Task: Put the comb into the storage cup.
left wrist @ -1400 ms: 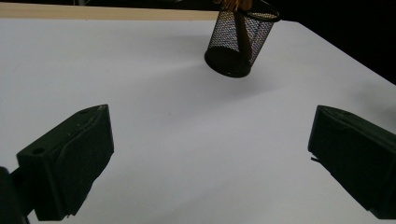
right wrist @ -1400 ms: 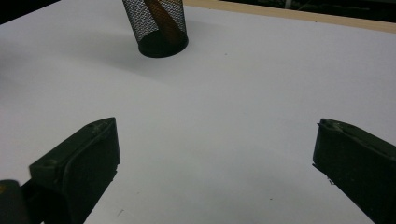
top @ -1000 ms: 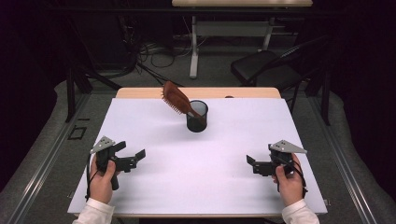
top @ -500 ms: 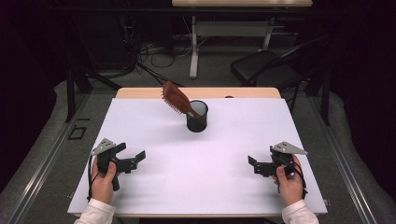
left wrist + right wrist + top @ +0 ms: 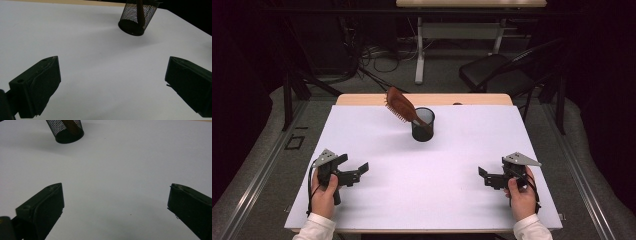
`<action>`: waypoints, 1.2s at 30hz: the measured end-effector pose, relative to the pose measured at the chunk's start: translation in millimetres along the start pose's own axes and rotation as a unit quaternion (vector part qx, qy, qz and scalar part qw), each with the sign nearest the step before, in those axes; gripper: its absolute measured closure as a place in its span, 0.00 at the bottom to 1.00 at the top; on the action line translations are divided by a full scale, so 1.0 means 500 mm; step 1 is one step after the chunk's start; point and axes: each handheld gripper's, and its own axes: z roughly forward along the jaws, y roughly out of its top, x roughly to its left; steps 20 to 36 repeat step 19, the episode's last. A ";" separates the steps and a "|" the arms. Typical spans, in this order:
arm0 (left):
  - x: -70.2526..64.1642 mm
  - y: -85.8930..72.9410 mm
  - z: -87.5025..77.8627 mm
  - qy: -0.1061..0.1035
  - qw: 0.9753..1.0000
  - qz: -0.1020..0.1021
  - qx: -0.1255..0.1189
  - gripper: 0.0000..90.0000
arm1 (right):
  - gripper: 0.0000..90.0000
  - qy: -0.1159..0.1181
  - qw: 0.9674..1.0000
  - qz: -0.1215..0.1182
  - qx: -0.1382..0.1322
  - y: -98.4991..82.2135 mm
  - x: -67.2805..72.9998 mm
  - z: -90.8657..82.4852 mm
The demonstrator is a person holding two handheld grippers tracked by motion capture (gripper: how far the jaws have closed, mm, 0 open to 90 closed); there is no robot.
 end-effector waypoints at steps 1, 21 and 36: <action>0.000 -0.001 0.000 0.001 1.000 0.001 0.001 0.00 | 0.00 0.000 1.000 0.000 0.000 0.000 0.000 0.000; 0.004 0.006 -0.004 0.002 1.000 -0.011 -0.008 0.00 | 0.00 -0.003 1.000 0.007 -0.002 -0.001 -0.006 0.000; 0.004 0.006 -0.004 0.002 1.000 -0.011 -0.008 0.00 | 0.00 -0.003 1.000 0.007 -0.002 -0.001 -0.006 0.000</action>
